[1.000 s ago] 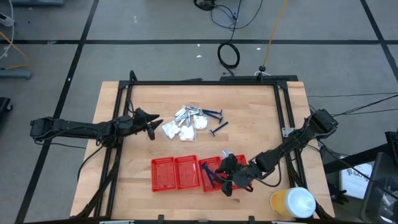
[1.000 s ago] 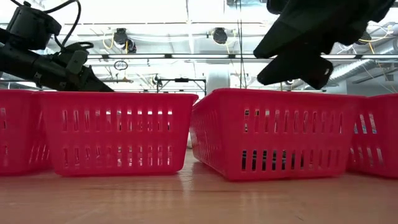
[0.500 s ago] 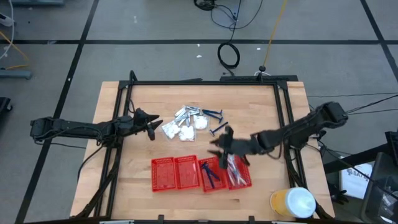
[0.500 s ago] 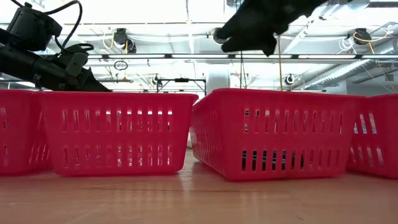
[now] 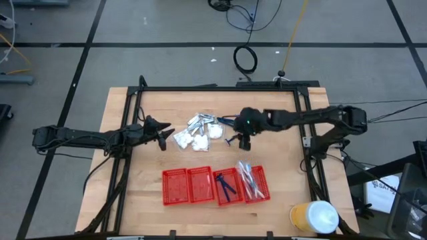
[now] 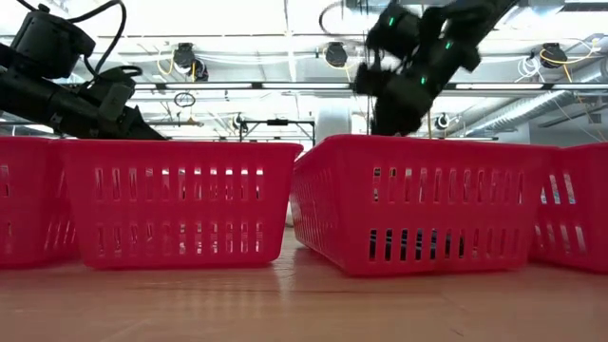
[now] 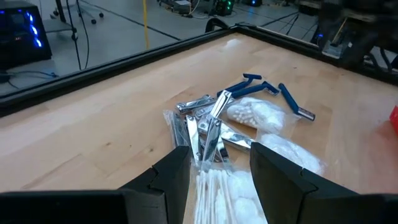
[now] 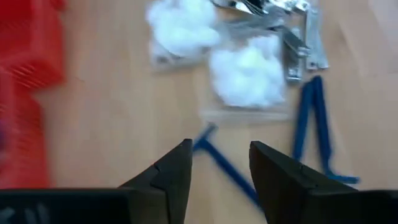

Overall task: Pick & Place Travel size toiletries
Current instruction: Put the blue razor into the middle right red bin

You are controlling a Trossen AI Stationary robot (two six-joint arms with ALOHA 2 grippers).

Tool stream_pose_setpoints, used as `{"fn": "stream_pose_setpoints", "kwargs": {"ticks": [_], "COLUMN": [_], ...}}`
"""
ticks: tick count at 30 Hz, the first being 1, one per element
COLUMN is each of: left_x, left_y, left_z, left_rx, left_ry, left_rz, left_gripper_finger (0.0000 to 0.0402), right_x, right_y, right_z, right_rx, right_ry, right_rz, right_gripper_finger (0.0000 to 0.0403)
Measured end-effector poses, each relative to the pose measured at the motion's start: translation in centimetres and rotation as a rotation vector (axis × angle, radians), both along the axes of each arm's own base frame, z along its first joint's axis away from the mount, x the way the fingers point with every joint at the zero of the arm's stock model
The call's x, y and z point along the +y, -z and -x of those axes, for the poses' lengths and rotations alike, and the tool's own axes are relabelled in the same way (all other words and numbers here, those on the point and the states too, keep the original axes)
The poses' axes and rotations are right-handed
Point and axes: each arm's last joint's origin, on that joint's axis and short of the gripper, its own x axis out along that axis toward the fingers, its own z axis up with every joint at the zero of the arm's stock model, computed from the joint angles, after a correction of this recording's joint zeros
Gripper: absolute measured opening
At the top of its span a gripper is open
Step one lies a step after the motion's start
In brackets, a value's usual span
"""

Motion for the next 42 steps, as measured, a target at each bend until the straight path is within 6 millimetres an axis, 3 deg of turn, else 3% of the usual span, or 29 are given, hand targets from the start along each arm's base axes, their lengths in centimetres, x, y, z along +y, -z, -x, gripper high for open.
{"fn": "stream_pose_setpoints", "kwargs": {"ticks": [6, 13, 23, 28, 35, 42], "left_x": [0.0, 0.0, 0.0, 0.0, 0.0, 0.0], "left_y": [0.0, 0.0, -0.1, -0.1, -0.1, -0.1], "left_z": [0.0, 0.0, 0.0, 0.0, 0.0, 0.0], "left_rx": [0.017, 0.017, 0.025, 0.028, 0.029, 0.029], "left_ry": [0.010, 0.013, 0.019, 0.017, 0.017, 0.016], "left_rz": [-0.034, -0.040, -0.071, -0.077, -0.078, -0.077], "left_gripper_finger": [0.0166, 0.0166, 0.0166, 0.0166, 0.0166, 0.0166], "right_x": [-2.8, -3.1, -3.7, -3.6, -3.3, -3.3], "right_y": [2.9, 4.9, 7.6, 7.9, 7.9, 6.8], "right_z": [0.4, 0.0, -0.4, 0.0, 0.6, 0.6], "right_rx": [0.156, 0.223, 0.298, 0.351, 0.406, 0.344], "right_ry": [-0.101, -0.225, -0.262, -0.264, -0.227, -0.154], "right_rz": [0.078, 0.148, 0.136, 0.111, 0.059, 0.054], "right_gripper_finger": [0.0145, 0.0144, 0.0129, 0.0104, 0.0020, 0.0018]}}
